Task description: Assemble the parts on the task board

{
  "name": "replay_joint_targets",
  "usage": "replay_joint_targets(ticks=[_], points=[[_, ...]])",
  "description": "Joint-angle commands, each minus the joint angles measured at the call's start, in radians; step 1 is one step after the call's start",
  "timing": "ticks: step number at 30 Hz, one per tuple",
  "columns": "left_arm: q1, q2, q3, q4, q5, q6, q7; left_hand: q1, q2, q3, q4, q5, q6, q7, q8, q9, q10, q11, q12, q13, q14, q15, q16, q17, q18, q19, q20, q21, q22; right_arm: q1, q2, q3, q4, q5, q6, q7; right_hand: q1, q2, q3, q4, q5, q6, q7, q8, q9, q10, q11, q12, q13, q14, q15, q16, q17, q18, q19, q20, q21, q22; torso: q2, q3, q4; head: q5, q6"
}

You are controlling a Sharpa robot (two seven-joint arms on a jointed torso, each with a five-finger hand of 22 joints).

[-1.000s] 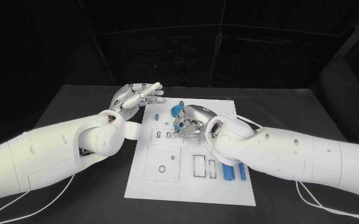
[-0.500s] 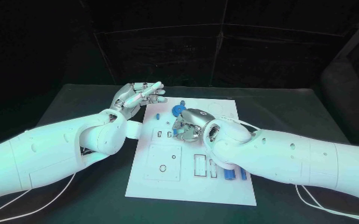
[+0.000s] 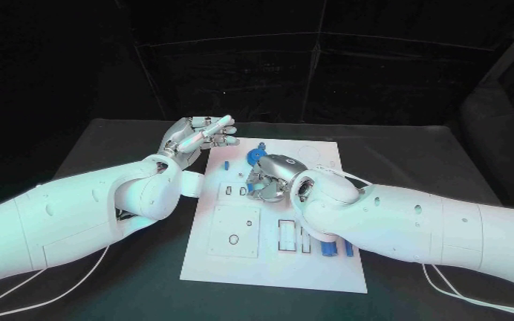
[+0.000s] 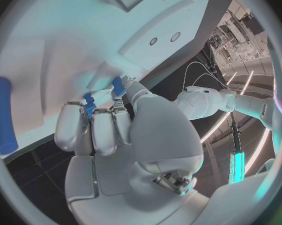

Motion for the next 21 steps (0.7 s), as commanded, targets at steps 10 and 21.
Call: replay_joint_targets(ticks=[10, 21], points=[[0.002, -0.001, 0.001, 0.001, -0.007, 0.001, 0.013, 0.005, 0.007, -0.005, -0.002, 0.001, 0.007, -0.002, -0.006, 0.0, 0.005, 0.002, -0.006, -0.001, -0.004, 0.003, -0.004, 0.002, 0.006, -0.008, 0.001, -0.004, -0.002, -0.003, 0.001, -0.003, -0.005, 0.027, 0.01, -0.016, -0.012, -0.005, 0.001, 0.0, 0.007, 0.031, -0.019, 0.003, 0.0, -0.001, -0.004, 0.002, 0.053, 0.035, -0.005, 0.002, -0.001, -0.01, 0.001, -0.005, 0.001, -0.001, 0.0, 0.0002, -0.0013, 0.0, -0.004], [0.002, -0.001, 0.001, 0.002, -0.007, -0.002, 0.018, 0.005, 0.006, -0.006, -0.002, 0.001, 0.007, 0.0, -0.007, 0.0, 0.004, 0.003, -0.008, -0.001, -0.005, 0.004, -0.006, 0.002, 0.006, -0.01, 0.002, -0.005, -0.003, -0.003, 0.002, -0.003, -0.01, 0.033, 0.044, -0.026, -0.025, -0.022, 0.001, 0.0, -0.018, 0.015, -0.011, -0.012, -0.004, -0.007, 0.002, -0.007, 0.046, 0.034, 0.0, 0.0, -0.005, -0.01, 0.001, -0.002, -0.001, -0.002, -0.001, -0.0001, -0.0007, -0.001, -0.008]])
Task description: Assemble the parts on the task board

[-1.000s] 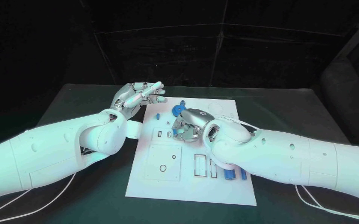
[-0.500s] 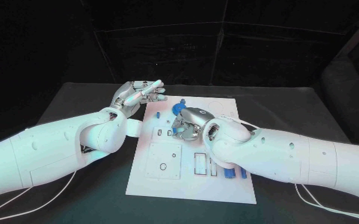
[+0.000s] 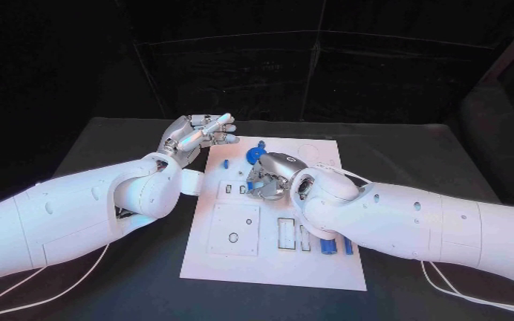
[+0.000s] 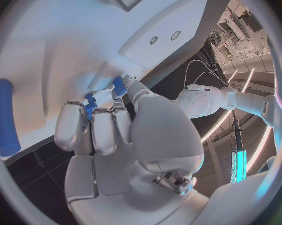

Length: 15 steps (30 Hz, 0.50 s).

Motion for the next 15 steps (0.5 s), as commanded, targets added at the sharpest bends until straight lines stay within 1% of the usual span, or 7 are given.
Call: replay_joint_targets(ticks=[1, 6, 15], points=[[0.002, 0.0, 0.001, 0.001, -0.007, 0.001, 0.015, 0.005, 0.006, -0.006, -0.002, 0.001, 0.007, 0.0, -0.007, 0.0, 0.004, 0.003, -0.004, -0.001, -0.005, 0.004, -0.006, 0.001, 0.006, -0.006, -0.002, -0.005, -0.001, -0.003, 0.0, -0.004, -0.003, 0.011, 0.041, -0.021, -0.005, -0.002, 0.002, -0.001, -0.008, 0.0, -0.002, -0.006, -0.002, -0.007, 0.002, -0.007, 0.046, 0.034, 0.0, 0.0, -0.001, -0.01, 0.001, -0.002, 0.0, -0.002, 0.0, 0.0001, 0.0003, -0.001, -0.001], [0.002, 0.0, 0.001, 0.001, -0.007, 0.002, 0.014, 0.006, 0.005, -0.007, -0.003, 0.001, 0.006, 0.001, -0.008, 0.0, 0.004, 0.004, -0.005, -0.001, -0.006, 0.004, -0.007, 0.001, 0.006, -0.007, -0.001, -0.005, -0.001, -0.003, -0.002, -0.004, -0.002, 0.011, 0.049, -0.023, -0.008, -0.007, 0.001, -0.001, -0.013, -0.004, 0.0, -0.009, -0.002, -0.01, 0.004, -0.011, 0.042, 0.033, 0.001, 0.0, -0.003, -0.01, 0.0, -0.001, -0.001, -0.003, 0.0, 0.0005, -0.0004, -0.001, -0.002], [0.002, 0.001, 0.001, 0.0, -0.007, 0.005, 0.012, 0.006, 0.005, -0.008, -0.003, 0.001, 0.005, 0.002, -0.009, -0.001, 0.003, 0.005, -0.007, -0.002, -0.007, 0.005, -0.009, 0.002, 0.006, -0.008, -0.001, -0.006, -0.002, -0.003, -0.004, -0.004, 0.003, -0.004, 0.047, -0.021, -0.021, -0.03, -0.004, 0.0, -0.012, -0.029, 0.01, -0.028, -0.006, -0.021, 0.012, -0.024, 0.031, 0.031, 0.007, -0.006, -0.015, -0.009, -0.001, 0.005, -0.004, -0.007, 0.0, 0.0003, 0.0002, -0.002, -0.002]])
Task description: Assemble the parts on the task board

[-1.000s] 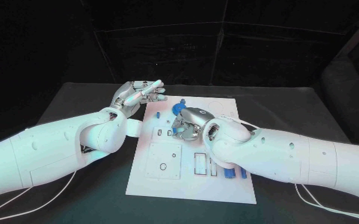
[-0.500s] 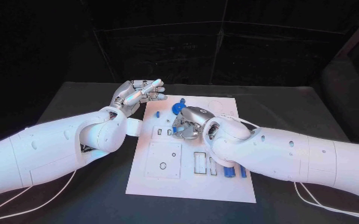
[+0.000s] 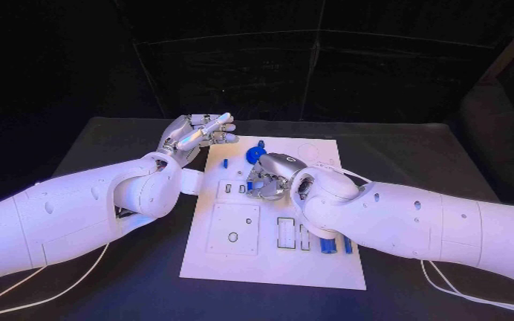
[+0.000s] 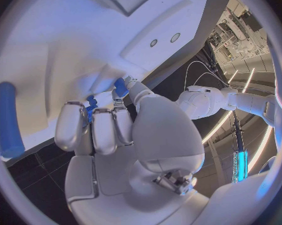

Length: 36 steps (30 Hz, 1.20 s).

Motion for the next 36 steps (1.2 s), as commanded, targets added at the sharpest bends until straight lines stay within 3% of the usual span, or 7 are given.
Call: replay_joint_targets(ticks=[1, 18, 26, 36], points=[[0.002, 0.001, 0.001, 0.001, -0.007, 0.006, 0.012, 0.006, 0.005, -0.005, 0.0, 0.001, 0.005, 0.002, -0.005, -0.001, 0.003, 0.005, -0.003, -0.001, -0.003, 0.001, -0.004, 0.001, 0.006, -0.008, -0.001, -0.006, -0.001, -0.003, -0.002, -0.003, 0.0, -0.008, 0.03, -0.016, -0.003, -0.012, -0.005, 0.0, -0.001, -0.012, 0.003, -0.007, -0.002, -0.009, 0.0, -0.007, 0.03, 0.03, 0.008, -0.007, -0.003, -0.009, -0.001, 0.005, -0.004, -0.001, 0.0, 0.0, 0.0003, -0.001, 0.0], [0.002, 0.001, 0.001, 0.001, -0.006, 0.01, 0.01, 0.006, 0.005, -0.005, 0.0, 0.001, 0.004, 0.004, -0.006, -0.001, 0.002, 0.006, -0.005, -0.001, -0.004, 0.002, -0.005, 0.001, 0.006, -0.008, 0.0, -0.006, -0.001, -0.003, -0.001, -0.004, 0.002, -0.012, -0.008, -0.036, -0.031, -0.039, -0.026, 0.013, 0.005, -0.045, 0.012, -0.023, -0.001, -0.016, 0.01, -0.015, 0.023, 0.028, 0.017, -0.012, -0.013, -0.008, -0.003, 0.014, -0.008, -0.007, 0.0, -0.0003, 0.0002, -0.001, -0.004], [0.002, 0.002, 0.001, 0.001, -0.006, 0.013, 0.007, 0.005, 0.005, -0.006, 0.0, 0.001, 0.003, 0.005, -0.007, -0.001, 0.001, 0.007, -0.006, -0.002, -0.004, 0.003, -0.006, 0.002, 0.006, -0.009, 0.0, -0.007, -0.001, -0.003, -0.001, -0.004, 0.003, -0.012, -0.024, -0.041, -0.048, -0.055, -0.061, 0.029, -0.009, -0.078, 0.016, -0.025, -0.001, -0.024, 0.014, -0.025, 0.013, 0.026, 0.02, -0.019, -0.026, -0.008, -0.004, 0.018, -0.011, -0.011, 0.0, -0.0007, 0.0001, 0.0, -0.005], [0.002, 0.002, 0.001, 0.0, -0.006, 0.017, 0.005, 0.004, 0.005, -0.007, 0.001, 0.001, 0.003, 0.005, -0.007, -0.001, 0.001, 0.007, -0.007, -0.002, -0.004, 0.003, -0.007, 0.002, 0.006, -0.009, 0.0, -0.007, -0.001, -0.003, -0.004, -0.004, 0.011, -0.015, -0.079, -0.019, -0.059, -0.072, -0.143, 0.07, -0.036, -0.141, 0.028, -0.025, -0.002, -0.038, 0.026, -0.04, -0.002, 0.024, 0.029, -0.024, -0.034, -0.008, -0.004, 0.026, -0.013, -0.013, 0.0, 0.0, 0.0002, 0.0, -0.006]])
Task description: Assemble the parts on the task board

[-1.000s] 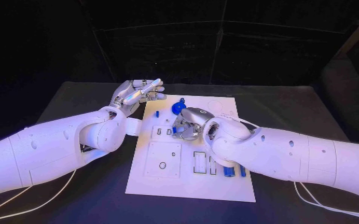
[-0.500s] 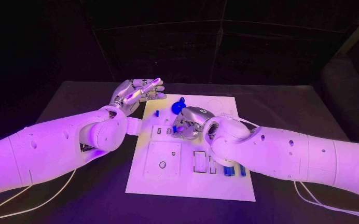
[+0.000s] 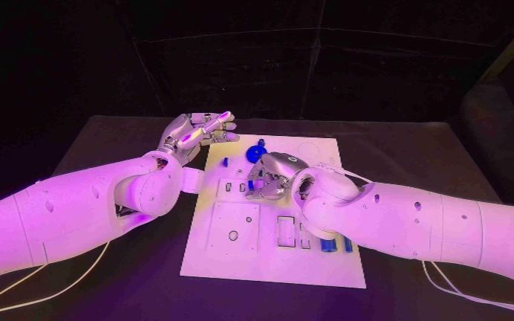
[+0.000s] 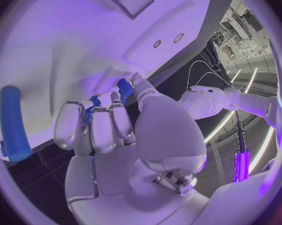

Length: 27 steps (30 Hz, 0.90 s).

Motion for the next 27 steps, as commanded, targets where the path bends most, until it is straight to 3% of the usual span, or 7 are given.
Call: replay_joint_targets(ticks=[1, 5, 12, 15, 19, 22, 27], points=[[0.002, 0.001, 0.001, 0.0, -0.006, 0.015, 0.006, 0.004, 0.005, -0.007, 0.001, 0.001, 0.003, 0.005, -0.004, -0.001, 0.002, 0.007, -0.007, -0.002, -0.003, 0.003, -0.007, 0.002, 0.006, -0.009, 0.0, -0.007, -0.002, 0.001, -0.005, 0.0, 0.009, -0.009, -0.062, 0.02, 0.004, -0.011, -0.018, 0.007, -0.004, -0.013, 0.002, -0.002, -0.001, -0.006, 0.001, -0.004, -0.002, 0.024, 0.008, -0.007, -0.002, -0.008, 0.0, 0.008, -0.005, -0.001, 0.0, 0.0005, -0.0001, -0.001, 0.0], [0.002, 0.0, 0.001, -0.003, -0.011, 0.012, -0.001, 0.004, 0.006, -0.011, 0.0, 0.001, 0.004, 0.005, -0.006, -0.001, 0.003, 0.006, -0.012, -0.002, 0.015, -0.001, -0.001, 0.01, 0.008, 0.003, -0.002, 0.0, 0.001, 0.001, -0.025, 0.0, 0.027, -0.019, -0.084, 0.088, 0.024, -0.011, -0.041, 0.016, -0.003, -0.028, 0.006, -0.001, 0.0, -0.009, 0.004, -0.006, -0.005, 0.024, 0.011, -0.008, -0.005, -0.007, 0.0, 0.011, -0.006, -0.002, -0.001, 0.0015, 0.0001, -0.001, -0.002], [0.002, -0.006, 0.001, -0.011, -0.097, 0.059, -0.089, -0.011, -0.011, -0.026, -0.003, 0.003, 0.009, -0.01, -0.009, 0.0, 0.024, -0.016, -0.019, 0.001, 0.19, -0.046, 0.091, 0.086, 0.007, 0.127, -0.049, 0.078, 0.036, 0.013, -0.118, 0.002, 0.079, 0.02, -0.046, 0.343, 0.08, 0.004, -0.06, 0.009, 0.005, -0.05, 0.012, 0.004, 0.002, -0.013, 0.01, -0.005, -0.005, 0.016, 0.017, -0.024, -0.038, -0.004, -0.011, 0.016, -0.016, -0.022, -0.004, 0.0002, -0.002, 0.0, 0.002], [0.002, -0.011, 0.001, -0.015, -0.165, 0.108, -0.156, -0.023, -0.017, -0.031, -0.002, 0.003, -0.004, -0.012, -0.011, 0.0, 0.037, -0.023, -0.014, 0.007, 0.244, -0.06, 0.161, 0.145, 0.005, 0.172, -0.066, 0.119, 0.055, 0.036, -0.178, 0.003, 0.112, 0.093, 0.0, 0.444, 0.104, 0.012, -0.069, -0.002, 0.023, -0.007, 0.001, 0.029, 0.01, -0.025, 0.002, -0.014, -0.013, -0.001, 0.011, -0.06, -0.105, 0.01, -0.048, 0.013, -0.051, -0.095, -0.006, 0.0016, -0.0026, 0.002, 0.003], [0.013, -0.023, 0.001, -0.021, -0.242, 0.15, -0.22, -0.029, -0.024, -0.036, -0.004, 0.003, -0.008, -0.026, 0.004, 0.004, 0.082, -0.042, 0.025, 0.031, 0.28, -0.081, 0.293, 0.245, 0.005, 0.222, -0.089, 0.18, 0.089, 0.071, -0.241, 0.003, 0.145, 0.222, 0.054, 0.493, 0.13, 0.028, -0.067, -0.018, 0.03, 0.019, -0.006, 0.041, 0.012, -0.033, -0.005, -0.023, -0.022, -0.007, 0.004, -0.082, -0.136, 0.016, -0.065, 0.007, -0.071, -0.132, -0.008, 0.0029, -0.005, 0.003, 0.009], [0.028, -0.031, 0.001, -0.028, -0.327, 0.194, -0.279, -0.006, -0.028, -0.027, -0.02, 0.042, 0.016, -0.046, 0.034, 0.014, 0.133, -0.064, 0.086, 0.067, 0.295, -0.103, 0.62, 0.547, 0.006, 0.259, -0.11, 0.235, 0.122, 0.101, -0.284, 0.002, 0.158, 0.333, 0.089, 0.513, 0.151, 0.041, -0.062, -0.034, 0.024, 0.035, -0.01, 0.048, 0.012, -0.045, -0.009, -0.039, -0.038, -0.007, 0.001, -0.091, -0.145, 0.025, -0.09, 0.003, -0.1, -0.186, -0.016, 0.0047, -0.0059, 0.004, 0.005], [0.063, -0.033, 0.0, -0.036, -0.48, 0.254, -0.425, -0.018, -0.03, -0.02, -0.01, 0.045, 0.025, -0.07, 0.093, 0.031, 0.155, -0.091, 0.251, 0.189, 0.297, -0.122, 1.114, 1.03, 0.001, 0.299, -0.136, 0.368, 0.207, 0.137, -0.334, 0.003, 0.161, 0.431, 0.103, 0.534, 0.168, 0.053, -0.054, -0.05, 0.031, 0.038, -0.009, 0.049, 0.009, -0.052, -0.01, -0.049, -0.047, -0.005, -0.001, -0.094, -0.146, 0.027, -0.096, 0.002, -0.11, -0.201, -0.028, 0.0096, -0.0079, 0.007, 0.001]])
